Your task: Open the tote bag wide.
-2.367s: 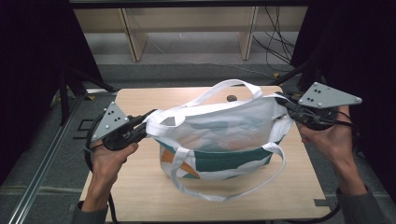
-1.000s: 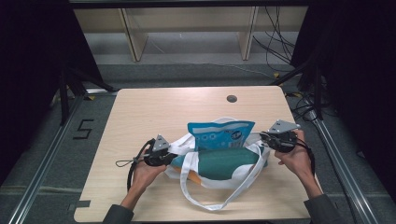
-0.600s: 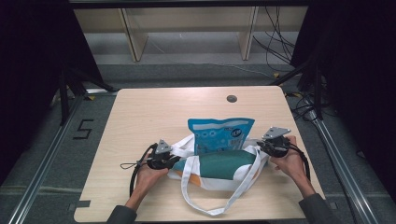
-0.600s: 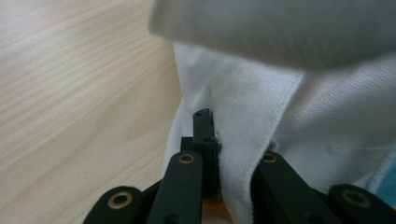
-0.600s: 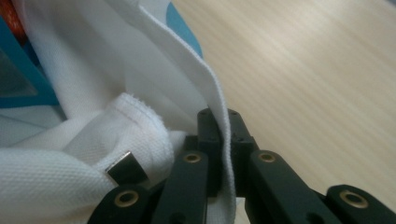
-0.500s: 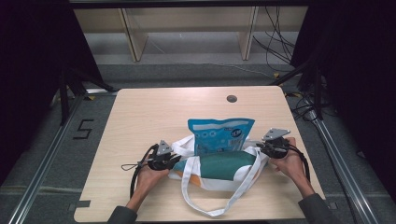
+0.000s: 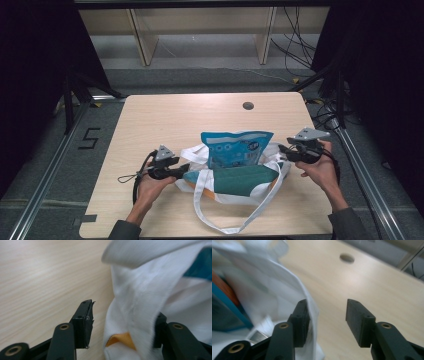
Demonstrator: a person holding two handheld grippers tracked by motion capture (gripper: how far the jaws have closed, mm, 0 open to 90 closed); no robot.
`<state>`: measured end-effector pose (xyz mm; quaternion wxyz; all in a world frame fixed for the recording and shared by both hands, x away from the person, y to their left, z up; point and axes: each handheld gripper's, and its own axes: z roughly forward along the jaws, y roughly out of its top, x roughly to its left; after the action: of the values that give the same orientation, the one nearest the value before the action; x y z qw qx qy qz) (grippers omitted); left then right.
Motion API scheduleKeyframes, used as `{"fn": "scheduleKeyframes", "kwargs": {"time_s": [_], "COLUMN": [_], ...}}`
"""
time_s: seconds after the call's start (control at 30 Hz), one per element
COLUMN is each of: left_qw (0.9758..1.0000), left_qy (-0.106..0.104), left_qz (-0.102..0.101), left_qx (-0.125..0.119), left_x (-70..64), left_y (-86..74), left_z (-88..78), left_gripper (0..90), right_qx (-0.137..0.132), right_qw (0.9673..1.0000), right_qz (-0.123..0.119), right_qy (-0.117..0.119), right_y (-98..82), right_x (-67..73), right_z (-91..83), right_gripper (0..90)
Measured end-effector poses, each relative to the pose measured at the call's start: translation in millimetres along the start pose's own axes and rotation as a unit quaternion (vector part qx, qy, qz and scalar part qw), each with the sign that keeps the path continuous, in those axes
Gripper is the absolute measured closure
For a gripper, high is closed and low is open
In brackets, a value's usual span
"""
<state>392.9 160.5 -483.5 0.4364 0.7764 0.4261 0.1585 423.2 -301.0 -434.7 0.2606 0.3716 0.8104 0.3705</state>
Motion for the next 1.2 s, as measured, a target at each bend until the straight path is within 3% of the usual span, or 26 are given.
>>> {"fn": "scheduleKeyframes", "kwargs": {"time_s": [0.03, 0.1, 0.13, 0.17, 0.27, 0.33, 0.47, 0.53, 0.6, 0.67, 0.7, 0.77, 0.83, 0.93, 0.97, 1.0, 1.03, 1.07, 1.1, 1.13, 1.17, 1.2], "left_qw": [0.9998, 0.9996, 0.9996, 0.9995, 0.9988, 0.9985, 0.9973, 0.9968, 0.9952, 0.9932, 0.9918, 0.9903, 0.9874, 0.9857, 0.9865, 0.9857, 0.9874, 0.9871, 0.9869, 0.9859, 0.9858, 0.9839], "left_qy": [-0.003, -0.005, -0.006, -0.005, 0.002, 0.001, -0.029, -0.051, -0.078, -0.102, -0.116, -0.126, -0.144, -0.141, -0.14, -0.142, -0.133, -0.136, -0.129, -0.131, -0.127, -0.125], "left_qz": [-0.014, -0.022, -0.024, -0.024, -0.026, -0.02, -0.023, -0.003, 0.003, 0.023, 0.025, 0.035, 0.05, 0.092, 0.085, 0.091, 0.086, 0.084, 0.095, 0.101, 0.106, 0.118], "left_qx": [-0.01, -0.015, -0.015, -0.02, -0.042, -0.051, -0.064, -0.062, -0.059, -0.05, -0.047, -0.046, -0.042, -0.018, -0.014, -0.009, -0.004, 0.006, 0.017, 0.025, 0.031, 0.047], "left_x": [0.3, 2.0, 1.9, 1.8, -0.2, -2.8, -14.0, -23.9, -36.8, -49.8, -56.1, -67.0, -75.6, -83.7, -85.7, -86.0, -88.9, -90.7, -91.9, -93.0, -93.7, -94.5], "left_y": [2.0, 7.0, 8.7, 10.7, 16.2, 20.7, 26.9, 28.9, 27.4, 24.5, 23.3, 21.8, 17.9, 9.4, 5.5, 1.9, -2.8, -6.6, -9.8, -12.8, -15.1, -19.4], "left_z": [-5.2, -18.9, -23.6, -29.5, -46.9, -58.7, -72.1, -73.9, -69.0, -60.0, -54.2, -44.4, -34.8, -22.8, -19.3, -15.4, -11.7, -7.8, -4.6, -0.3, 2.4, 7.3], "left_gripper": [46.3, 42.3, 41.8, 41.4, 41.3, 40.8, 41.3, 41.3, 40.9, 40.8, 40.8, 41.3, 44.5, 55.6, 59.4, 64.8, 66.6, 67.8, 68.7, 69.0, 69.3, 69.5], "right_qx": [-0.016, -0.032, -0.05, -0.048, -0.067, -0.089, -0.074, -0.065, -0.055, -0.04, -0.029, -0.019, -0.019, 0.006, 0.018, 0.034, 0.046, 0.057, 0.06, 0.081, 0.095, 0.107], "right_qw": [0.9999, 0.9994, 0.9986, 0.9983, 0.9961, 0.9932, 0.9888, 0.9865, 0.987, 0.986, 0.9859, 0.9838, 0.9817, 0.9769, 0.9767, 0.9756, 0.9747, 0.973, 0.9708, 0.9708, 0.9684, 0.9673], "right_qz": [-0.003, 0.007, 0.013, 0.027, 0.03, 0.006, -0.012, -0.009, -0.033, -0.047, -0.041, -0.052, -0.08, -0.105, -0.111, -0.119, -0.118, -0.122, -0.134, -0.129, -0.135, -0.134], "right_qy": [-0.001, 0.002, 0.01, 0.02, 0.048, 0.075, 0.129, 0.15, 0.147, 0.155, 0.16, 0.171, 0.171, 0.186, 0.183, 0.181, 0.184, 0.187, 0.19, 0.185, 0.188, 0.186], "right_y": [5.6, 14.5, 19.0, 21.5, 30.5, 34.2, 37.9, 38.8, 39.8, 38.1, 36.4, 32.9, 30.1, 23.8, 20.7, 17.7, 13.8, 9.7, 4.8, -1.0, -7.2, -12.3], "right_x": [-1.8, -0.4, 1.1, 3.4, 10.5, 17.3, 40.5, 50.6, 56.6, 61.9, 65.2, 68.3, 70.2, 75.7, 78.2, 80.9, 84.2, 86.6, 89.9, 93.9, 97.4, 99.8], "right_z": [-7.9, -24.1, -33.3, -40.0, -61.8, -69.3, -71.7, -69.5, -65.6, -59.7, -59.0, -55.9, -54.8, -54.7, -53.7, -52.4, -50.1, -46.7, -41.2, -38.1, -32.5, -28.0], "right_gripper": [52.9, 51.5, 51.5, 51.5, 51.6, 51.5, 49.0, 48.4, 48.5, 50.5, 53.0, 62.3, 69.6, 74.3, 75.9, 76.2, 76.4, 76.5, 76.7, 77.0, 77.2, 77.3]}}
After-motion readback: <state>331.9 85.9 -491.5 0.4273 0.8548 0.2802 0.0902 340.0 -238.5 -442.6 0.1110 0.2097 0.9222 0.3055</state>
